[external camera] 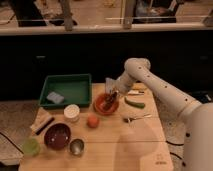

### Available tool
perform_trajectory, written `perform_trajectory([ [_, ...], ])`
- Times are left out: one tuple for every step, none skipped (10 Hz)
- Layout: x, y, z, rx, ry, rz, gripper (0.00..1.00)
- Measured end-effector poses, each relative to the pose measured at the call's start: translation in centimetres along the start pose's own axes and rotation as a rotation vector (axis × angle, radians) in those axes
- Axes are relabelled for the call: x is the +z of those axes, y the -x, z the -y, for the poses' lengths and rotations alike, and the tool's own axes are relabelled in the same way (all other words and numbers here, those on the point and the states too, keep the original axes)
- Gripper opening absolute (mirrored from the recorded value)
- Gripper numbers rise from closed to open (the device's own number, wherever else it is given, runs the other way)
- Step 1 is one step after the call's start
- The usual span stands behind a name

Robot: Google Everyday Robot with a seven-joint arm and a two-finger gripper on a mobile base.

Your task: Place grapes in red bowl

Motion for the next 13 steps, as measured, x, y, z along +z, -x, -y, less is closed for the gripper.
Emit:
perform_trajectory([
  [0.08, -0.02, -0.04, 0.000, 0.001, 0.001, 0.04],
  [0.13, 0.00, -0.08, -0.001, 0.002, 0.001, 0.06],
  [0.18, 0.04, -0.06, -0.002, 0.003, 0.001, 0.06],
  [0.20, 0.08, -0.03, -0.003, 0.004, 0.001, 0.06],
  [0.26, 0.13, -0.01, -0.005, 0.005, 0.001, 0.06],
  [0.27, 0.14, 0.00, -0.006, 0.005, 0.001, 0.09],
  [0.27, 0.10, -0.01, -0.006, 0.005, 0.000, 0.17],
  [0.28, 0.08, -0.04, -0.006, 0.006, 0.000, 0.29],
  [0.36, 0.08, -0.08, -0.006, 0.006, 0.000, 0.40],
  [0.45, 0.09, -0.12, -0.006, 0.008, 0.001, 0.45],
  [0.46, 0.11, -0.09, -0.007, 0.008, 0.000, 0.61],
  [0.43, 0.07, -0.11, -0.006, 0.007, 0.000, 0.69],
  [0.48, 0.11, -0.09, -0.007, 0.008, 0.000, 0.77],
])
